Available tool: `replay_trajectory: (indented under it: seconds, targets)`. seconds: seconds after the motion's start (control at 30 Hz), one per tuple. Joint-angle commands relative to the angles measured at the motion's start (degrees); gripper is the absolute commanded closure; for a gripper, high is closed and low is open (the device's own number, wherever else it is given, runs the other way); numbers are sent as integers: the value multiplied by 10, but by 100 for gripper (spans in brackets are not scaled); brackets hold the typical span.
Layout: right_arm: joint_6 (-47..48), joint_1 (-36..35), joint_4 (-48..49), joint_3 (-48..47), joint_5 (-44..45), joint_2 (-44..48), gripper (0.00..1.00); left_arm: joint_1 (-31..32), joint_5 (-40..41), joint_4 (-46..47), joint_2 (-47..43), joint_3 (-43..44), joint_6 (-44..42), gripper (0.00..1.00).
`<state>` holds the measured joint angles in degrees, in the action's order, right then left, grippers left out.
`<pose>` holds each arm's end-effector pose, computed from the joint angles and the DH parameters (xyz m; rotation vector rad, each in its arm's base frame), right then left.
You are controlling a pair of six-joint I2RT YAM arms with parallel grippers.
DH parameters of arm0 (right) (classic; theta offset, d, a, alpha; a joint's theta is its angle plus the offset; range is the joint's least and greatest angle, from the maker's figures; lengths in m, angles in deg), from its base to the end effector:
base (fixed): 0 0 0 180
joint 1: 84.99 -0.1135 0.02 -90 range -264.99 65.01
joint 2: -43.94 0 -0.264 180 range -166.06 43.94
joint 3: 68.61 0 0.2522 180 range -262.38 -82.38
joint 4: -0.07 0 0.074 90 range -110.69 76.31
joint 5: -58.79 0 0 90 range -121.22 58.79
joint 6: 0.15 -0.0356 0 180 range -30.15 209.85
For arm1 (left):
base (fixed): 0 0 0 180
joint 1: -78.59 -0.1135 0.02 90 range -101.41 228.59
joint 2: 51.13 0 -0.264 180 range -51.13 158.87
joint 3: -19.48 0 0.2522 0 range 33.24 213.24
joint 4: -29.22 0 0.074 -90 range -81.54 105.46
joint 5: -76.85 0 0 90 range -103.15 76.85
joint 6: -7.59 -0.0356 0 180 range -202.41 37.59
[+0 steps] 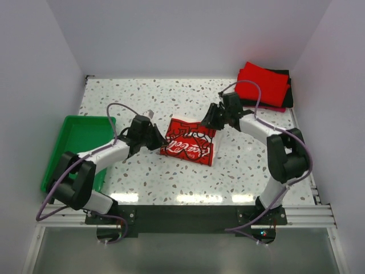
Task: Fold and stack the t-shirts
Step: Fold the tshirt
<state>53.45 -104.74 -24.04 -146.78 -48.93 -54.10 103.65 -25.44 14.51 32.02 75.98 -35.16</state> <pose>0.3462 0.1358 0.2143 0.1939 2.4435 0.8252 0.2645 -0.1321 0.1906 -0.3527 2.4151 -0.8619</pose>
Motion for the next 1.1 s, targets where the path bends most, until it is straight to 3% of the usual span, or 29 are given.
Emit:
replay_trajectory:
  seconds: [0.0, 0.23, 0.43, 0.63, 0.73, 0.93, 1.07]
  targets:
    - [-16, 30, 17, -39, -22, -86, 60, 1, 15, 42, 17, -37, 9, 99]
    - [-19, 96, 36, -44, -71, -189, 62, 2, 27, 80, 68, -85, 26, 100]
    - [-40, 116, 77, -48, -153, -218, 62, 3, 25, 77, 52, -92, 26, 100]
    - [-12, 116, 22, -92, -138, -167, 57, 3, 15, 58, 18, -69, 13, 100]
    - [7, 116, -24, -97, -79, -105, 51, 3, -1, 49, 8, -54, 5, 100]
    - [29, 115, -41, 5, 3, 29, 30, 3, -26, 20, -28, -21, -10, 95]
    - [28, 110, -27, 94, -11, 66, 27, 2, -43, -21, -53, 8, -29, 93]
